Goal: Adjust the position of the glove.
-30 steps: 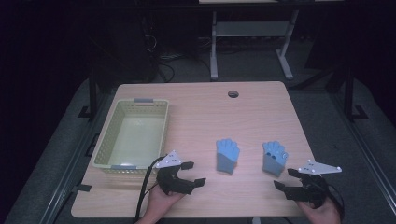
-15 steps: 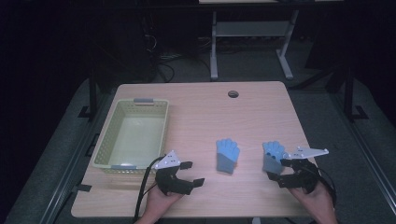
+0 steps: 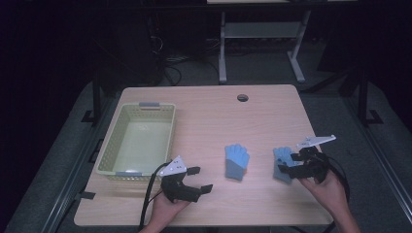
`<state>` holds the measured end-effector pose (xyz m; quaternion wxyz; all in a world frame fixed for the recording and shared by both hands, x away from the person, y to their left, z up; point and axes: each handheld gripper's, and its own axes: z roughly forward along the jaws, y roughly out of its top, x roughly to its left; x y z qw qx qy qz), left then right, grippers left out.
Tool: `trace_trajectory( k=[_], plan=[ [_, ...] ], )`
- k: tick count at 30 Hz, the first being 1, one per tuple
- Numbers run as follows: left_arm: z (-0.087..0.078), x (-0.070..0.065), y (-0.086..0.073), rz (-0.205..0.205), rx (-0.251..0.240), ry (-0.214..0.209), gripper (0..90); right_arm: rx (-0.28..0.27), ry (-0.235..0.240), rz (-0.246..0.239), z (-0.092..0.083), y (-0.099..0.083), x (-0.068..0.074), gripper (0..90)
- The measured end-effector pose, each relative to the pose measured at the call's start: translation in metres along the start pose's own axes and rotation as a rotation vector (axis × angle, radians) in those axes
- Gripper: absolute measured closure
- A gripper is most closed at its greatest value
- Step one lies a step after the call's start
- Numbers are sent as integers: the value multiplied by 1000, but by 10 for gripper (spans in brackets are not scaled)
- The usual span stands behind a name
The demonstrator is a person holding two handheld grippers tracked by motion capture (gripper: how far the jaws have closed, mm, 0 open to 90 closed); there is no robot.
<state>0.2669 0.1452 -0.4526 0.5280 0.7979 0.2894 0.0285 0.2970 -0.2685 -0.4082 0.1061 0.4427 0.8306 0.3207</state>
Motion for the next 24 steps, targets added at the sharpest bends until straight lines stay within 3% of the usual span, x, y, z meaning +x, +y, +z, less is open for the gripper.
trace_trajectory(
  k=[6, 7, 17, 24],
  plan=[
    [-1, -2, 0, -9, -17, 12, 165, 31, -7, 5, 9, 9, -9, 359],
    [0, -3, 1, -8, -18, 13, 165, 62, -5, 16, 15, 10, -13, 378],
    [2, -3, 2, 4, -7, 9, 165, 173, -29, 49, 36, 4, -26, 461],
    [3, -3, 0, 4, -1, 10, 166, 236, -57, 33, 44, 0, -28, 566]
  ],
)
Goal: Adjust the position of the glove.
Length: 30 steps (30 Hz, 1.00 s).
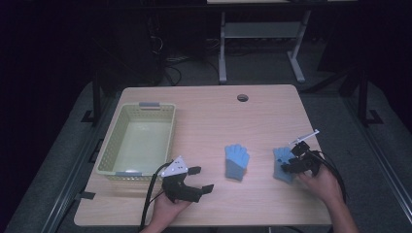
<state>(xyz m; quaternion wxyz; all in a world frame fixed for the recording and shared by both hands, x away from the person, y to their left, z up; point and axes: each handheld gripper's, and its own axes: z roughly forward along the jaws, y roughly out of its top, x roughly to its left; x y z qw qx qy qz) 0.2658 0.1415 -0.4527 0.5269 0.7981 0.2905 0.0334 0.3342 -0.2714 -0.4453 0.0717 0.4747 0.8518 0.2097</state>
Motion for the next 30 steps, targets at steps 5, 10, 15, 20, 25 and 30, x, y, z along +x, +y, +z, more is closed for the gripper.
trace_trajectory(
  k=[5, 10, 15, 20, 25, 30],
  plan=[
    [-1, -2, 2, 4, -7, 0, 166, 10, -33, -14, 2, 1, 5, 626],
    [-1, -2, 0, -3, -5, -1, 166, 11, -33, -1, 1, 1, 4, 718],
    [0, -4, 0, 2, -4, -9, 166, 15, -25, 16, 1, 1, 1, 808],
    [0, -4, 0, 3, -3, -7, 166, 11, -7, 25, -1, 0, -2, 827],
    [-2, -3, 1, 2, -8, -3, 166, -12, 5, 36, -5, -1, -1, 832],
    [-4, -2, 2, 4, -15, 1, 166, -32, -4, 24, -17, -2, 3, 833]
  ],
)
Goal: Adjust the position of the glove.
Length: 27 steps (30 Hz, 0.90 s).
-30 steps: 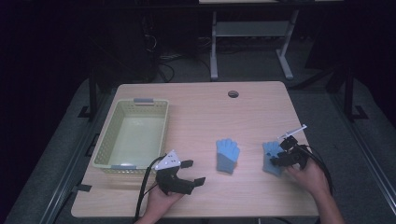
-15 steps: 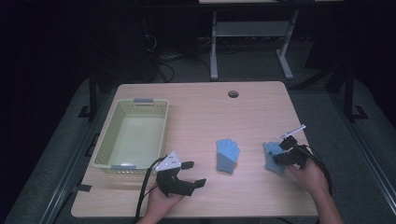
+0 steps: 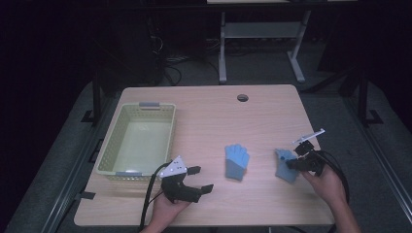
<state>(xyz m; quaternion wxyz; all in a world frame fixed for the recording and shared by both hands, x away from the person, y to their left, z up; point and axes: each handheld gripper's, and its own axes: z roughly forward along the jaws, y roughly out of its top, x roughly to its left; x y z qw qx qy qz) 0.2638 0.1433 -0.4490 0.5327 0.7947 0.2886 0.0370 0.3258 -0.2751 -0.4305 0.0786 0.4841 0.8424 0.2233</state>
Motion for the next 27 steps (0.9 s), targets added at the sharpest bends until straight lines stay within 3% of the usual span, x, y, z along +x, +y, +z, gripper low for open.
trace_trajectory(
  k=[14, 18, 23, 27],
  plan=[
    [2, -1, -1, 1, 17, 3, 166, -55, -10, -55, -20, 9, 14, 834],
    [1, -2, 1, 16, 7, 6, 167, -62, -4, -80, -25, 16, 23, 834],
    [1, -1, -1, 6, 16, 2, 167, -89, 20, -101, -33, 28, 35, 834],
    [1, -3, 1, 25, 9, 4, 167, -96, 29, -129, -33, 38, 47, 833]
  ],
)
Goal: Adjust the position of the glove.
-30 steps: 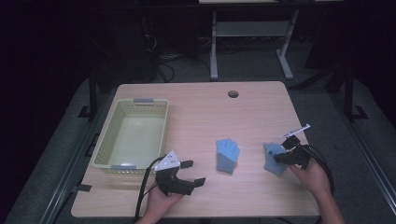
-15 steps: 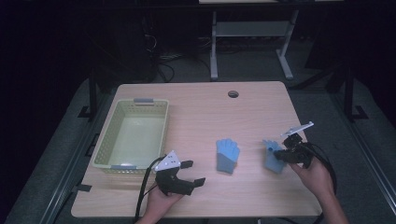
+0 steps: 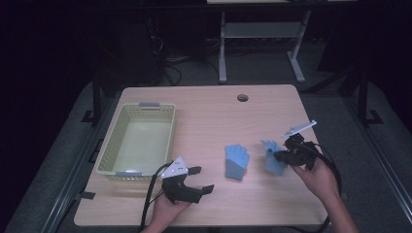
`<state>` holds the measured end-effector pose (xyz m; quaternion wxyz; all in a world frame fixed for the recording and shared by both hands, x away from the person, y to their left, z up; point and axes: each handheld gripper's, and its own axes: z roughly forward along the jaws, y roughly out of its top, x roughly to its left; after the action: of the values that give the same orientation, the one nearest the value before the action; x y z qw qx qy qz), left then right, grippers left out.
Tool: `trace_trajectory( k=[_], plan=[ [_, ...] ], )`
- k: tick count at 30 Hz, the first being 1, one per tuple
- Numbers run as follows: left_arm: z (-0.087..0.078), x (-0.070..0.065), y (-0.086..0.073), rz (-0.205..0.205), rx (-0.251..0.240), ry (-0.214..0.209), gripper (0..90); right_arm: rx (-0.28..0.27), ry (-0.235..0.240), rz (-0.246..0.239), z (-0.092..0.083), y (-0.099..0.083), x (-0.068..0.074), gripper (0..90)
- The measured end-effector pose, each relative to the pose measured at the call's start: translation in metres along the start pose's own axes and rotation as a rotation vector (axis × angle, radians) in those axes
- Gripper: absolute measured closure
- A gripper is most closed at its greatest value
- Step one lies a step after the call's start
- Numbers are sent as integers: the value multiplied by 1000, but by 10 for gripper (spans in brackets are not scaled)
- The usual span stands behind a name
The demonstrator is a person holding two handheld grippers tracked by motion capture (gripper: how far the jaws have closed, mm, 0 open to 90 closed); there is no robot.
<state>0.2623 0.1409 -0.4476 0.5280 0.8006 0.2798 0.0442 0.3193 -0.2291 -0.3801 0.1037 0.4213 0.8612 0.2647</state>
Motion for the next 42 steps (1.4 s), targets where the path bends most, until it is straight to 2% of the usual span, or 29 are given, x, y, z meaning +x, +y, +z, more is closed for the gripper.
trace_trajectory(
  k=[6, 9, 15, 20, 28, 34, 42],
  plan=[
    [1, 0, -2, -14, 5, -5, 167, -4, 18, -40, 5, 16, 13, 832],
    [1, 0, 0, -6, 1, -2, 167, 1, 32, -49, 9, 23, 18, 832],
    [1, 2, -2, -22, 5, -3, 167, 9, 54, -69, 16, 36, 29, 831],
    [1, -1, 0, -3, 1, -7, 167, 17, 77, -75, 25, 45, 40, 831],
    [1, -2, 0, -3, 3, -11, 168, 37, 101, -74, 41, 57, 50, 828],
    [1, 1, -1, -20, 4, -11, 168, 51, 135, -51, 52, 62, 55, 825],
    [0, 2, -1, -17, 0, -11, 168, 85, 145, -63, 68, 59, 59, 817]
  ],
)
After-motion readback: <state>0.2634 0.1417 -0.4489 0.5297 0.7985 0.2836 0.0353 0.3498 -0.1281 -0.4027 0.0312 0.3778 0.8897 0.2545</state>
